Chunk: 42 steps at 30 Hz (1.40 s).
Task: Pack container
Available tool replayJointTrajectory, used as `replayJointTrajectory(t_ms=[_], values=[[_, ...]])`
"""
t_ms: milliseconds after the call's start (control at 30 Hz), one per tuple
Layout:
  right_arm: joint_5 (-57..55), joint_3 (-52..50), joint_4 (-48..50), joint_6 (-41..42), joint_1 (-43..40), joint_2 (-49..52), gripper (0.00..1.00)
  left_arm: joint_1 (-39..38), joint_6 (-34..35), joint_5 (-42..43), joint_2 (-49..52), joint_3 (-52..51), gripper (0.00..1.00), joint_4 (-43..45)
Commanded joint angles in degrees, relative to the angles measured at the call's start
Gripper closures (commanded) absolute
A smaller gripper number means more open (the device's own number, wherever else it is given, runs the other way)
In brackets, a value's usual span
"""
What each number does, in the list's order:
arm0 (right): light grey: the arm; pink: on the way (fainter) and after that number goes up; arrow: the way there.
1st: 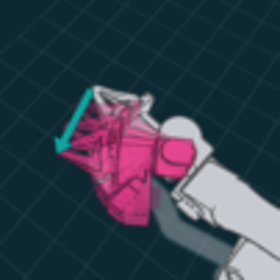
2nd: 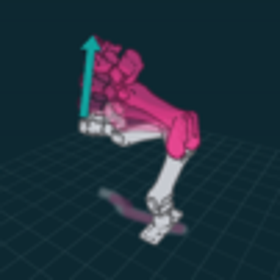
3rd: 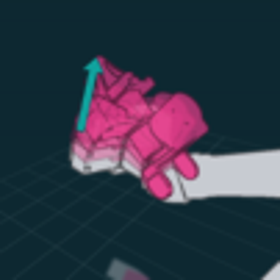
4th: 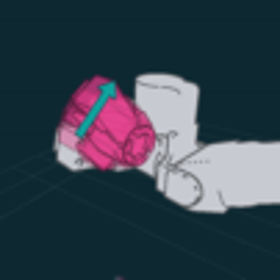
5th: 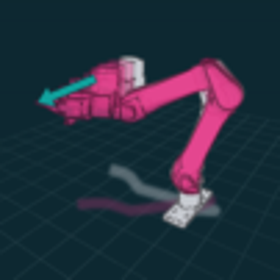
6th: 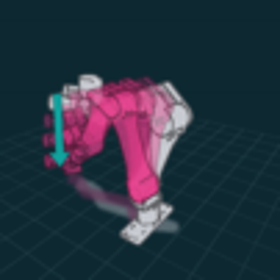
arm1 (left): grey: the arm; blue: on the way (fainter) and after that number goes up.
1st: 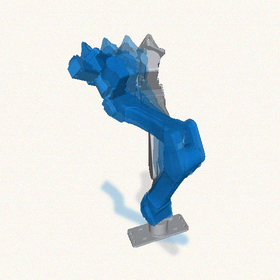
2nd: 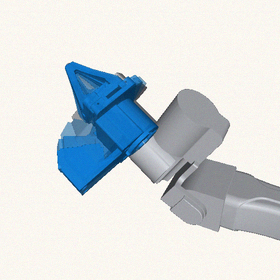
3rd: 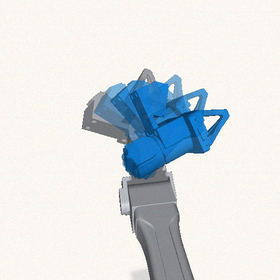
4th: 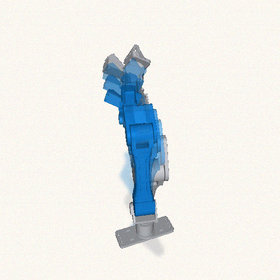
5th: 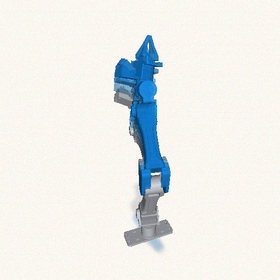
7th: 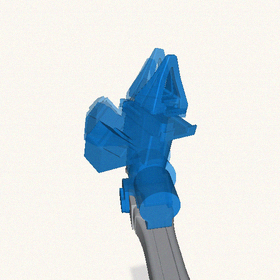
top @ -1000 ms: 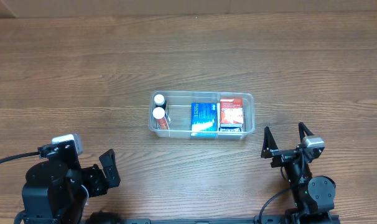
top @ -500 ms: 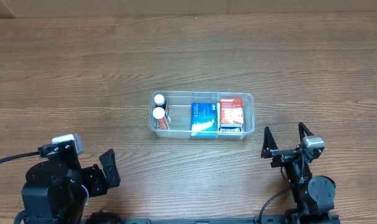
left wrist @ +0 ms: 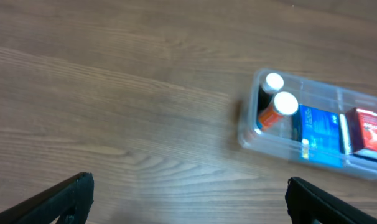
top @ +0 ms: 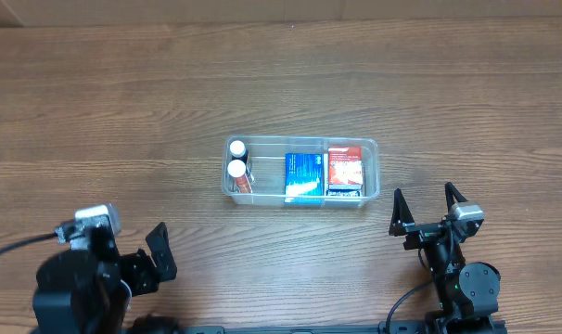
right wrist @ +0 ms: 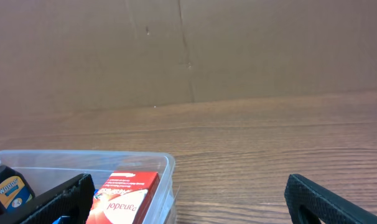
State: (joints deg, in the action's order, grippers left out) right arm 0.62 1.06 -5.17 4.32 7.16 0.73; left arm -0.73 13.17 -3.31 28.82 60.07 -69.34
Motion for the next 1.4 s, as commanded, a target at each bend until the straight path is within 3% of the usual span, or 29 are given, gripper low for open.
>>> replayJointTrajectory(t_ms=[0,267,600,867,1367], values=[[-0.5,-0.6,0.3,0.2,0.0,-0.6,0.00,3.0,-5.1,-0.7,-8.8,-10.8,0.00,6.6],[-0.5,-0.6,0.3,0.1,0.0,-0.6,0.00,4.5,-10.7,3.8,-24.7,-37.8,0.00,34.6],[-0.5,-0.6,0.3,0.1,0.0,-0.6,0.00,4.6,-14.4,5.7,-28.6,-59.8,0.00,72.3],[-0.5,-0.6,0.3,0.2,0.0,-0.6,0.00,4.6,-14.9,5.7,-28.5,-59.8,0.00,65.1],[-0.5,-0.6,0.3,0.1,0.0,-0.6,0.00,4.6,-14.9,5.7,-28.5,-59.8,0.00,65.1]])
